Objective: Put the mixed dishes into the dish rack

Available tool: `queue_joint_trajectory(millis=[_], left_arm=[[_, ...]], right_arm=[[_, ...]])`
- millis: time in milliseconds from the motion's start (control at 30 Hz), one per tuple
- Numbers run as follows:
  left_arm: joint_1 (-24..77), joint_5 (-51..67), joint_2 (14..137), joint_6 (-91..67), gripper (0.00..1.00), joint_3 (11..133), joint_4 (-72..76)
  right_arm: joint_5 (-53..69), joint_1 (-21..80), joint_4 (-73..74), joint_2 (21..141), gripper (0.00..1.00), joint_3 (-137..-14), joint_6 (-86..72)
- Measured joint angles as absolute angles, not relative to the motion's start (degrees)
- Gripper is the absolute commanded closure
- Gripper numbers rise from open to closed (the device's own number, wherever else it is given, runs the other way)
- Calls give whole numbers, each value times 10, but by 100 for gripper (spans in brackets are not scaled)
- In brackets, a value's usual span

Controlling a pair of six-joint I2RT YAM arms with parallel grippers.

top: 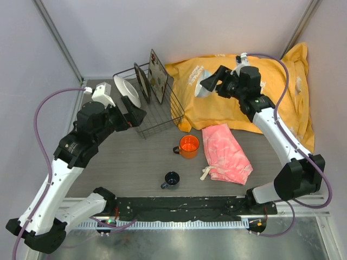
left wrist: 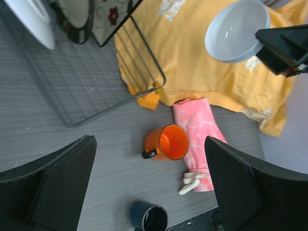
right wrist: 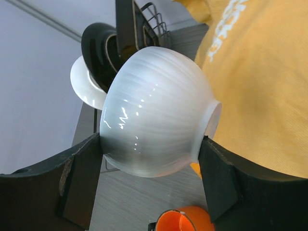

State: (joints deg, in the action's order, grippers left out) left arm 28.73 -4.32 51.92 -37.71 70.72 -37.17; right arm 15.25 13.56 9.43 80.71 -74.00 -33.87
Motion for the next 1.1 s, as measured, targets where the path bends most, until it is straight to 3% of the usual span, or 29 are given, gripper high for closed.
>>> queue_joint_trajectory(millis=[333,1100], left_arm=[[287,-115,504,-350,0,736,-481],[287,-185,494,-325,0,780,-552]], right_arm=[[131,263,156,899,99,-866,-274],[24,403,326,1130,99,-1131,-163]])
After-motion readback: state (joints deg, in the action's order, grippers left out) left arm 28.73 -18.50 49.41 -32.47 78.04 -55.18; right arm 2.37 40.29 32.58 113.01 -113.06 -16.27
